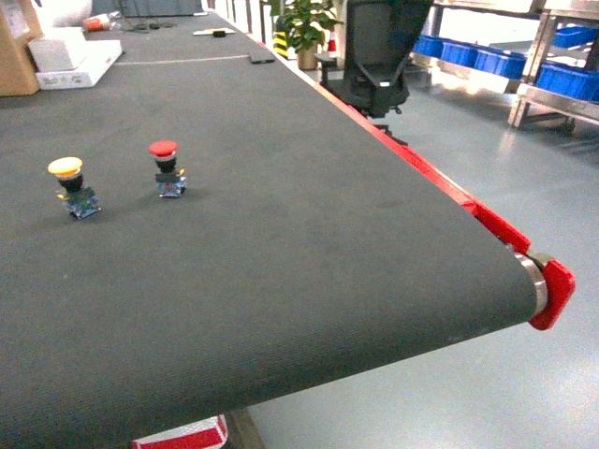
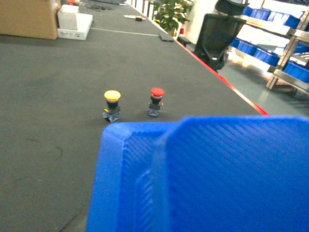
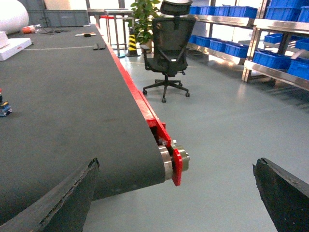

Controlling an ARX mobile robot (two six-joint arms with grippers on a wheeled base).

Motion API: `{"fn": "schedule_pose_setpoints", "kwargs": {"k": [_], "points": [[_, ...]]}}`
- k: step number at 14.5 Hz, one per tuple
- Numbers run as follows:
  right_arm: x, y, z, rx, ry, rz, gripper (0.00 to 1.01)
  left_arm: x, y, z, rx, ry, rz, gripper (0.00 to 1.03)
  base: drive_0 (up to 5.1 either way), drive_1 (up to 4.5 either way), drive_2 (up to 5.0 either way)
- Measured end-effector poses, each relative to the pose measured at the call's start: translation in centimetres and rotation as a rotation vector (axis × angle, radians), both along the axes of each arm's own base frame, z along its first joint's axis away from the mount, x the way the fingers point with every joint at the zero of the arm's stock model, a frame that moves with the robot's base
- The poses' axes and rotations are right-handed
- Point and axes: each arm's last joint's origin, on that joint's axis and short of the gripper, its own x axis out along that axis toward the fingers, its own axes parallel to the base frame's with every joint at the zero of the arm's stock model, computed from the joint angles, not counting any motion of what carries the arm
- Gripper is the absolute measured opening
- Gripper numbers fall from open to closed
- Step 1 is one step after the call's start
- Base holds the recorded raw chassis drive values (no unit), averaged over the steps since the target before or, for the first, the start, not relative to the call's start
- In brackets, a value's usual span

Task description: Pick blue part to blue bin on bottom shelf

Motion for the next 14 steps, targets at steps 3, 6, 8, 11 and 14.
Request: {"fn": "schedule_pose_setpoints", "kwargs": {"k": [3, 6, 8, 11, 14], "points": [[0.00, 0.00, 0.00, 0.000, 0.000, 0.000, 0.98, 0.00, 0.00, 0.00, 0.000, 0.000, 0.000, 0.43, -1.6, -1.60, -1.6], [0.00, 0.00, 0.00, 0.000, 0.000, 0.000, 0.98, 0.00, 0.00, 0.00, 0.000, 0.000, 0.000, 0.43, -1.6, -1.60, -1.6], [0.00, 0.00, 0.00, 0.000, 0.000, 0.000, 0.98, 0.00, 0.00, 0.00, 0.000, 0.000, 0.000, 0.43, -1.6, -1.64, -1.6], [0.00, 0.00, 0.00, 0.000, 0.000, 0.000, 0.98, 0.00, 0.00, 0.00, 0.000, 0.000, 0.000, 0.43, -1.7, -1.66, -1.7], [0.00, 0.00, 0.00, 0.000, 0.000, 0.000, 0.98, 0.00, 0.00, 0.00, 0.000, 0.000, 0.000, 0.43, -1.6, -1.59, -1.6]]}}
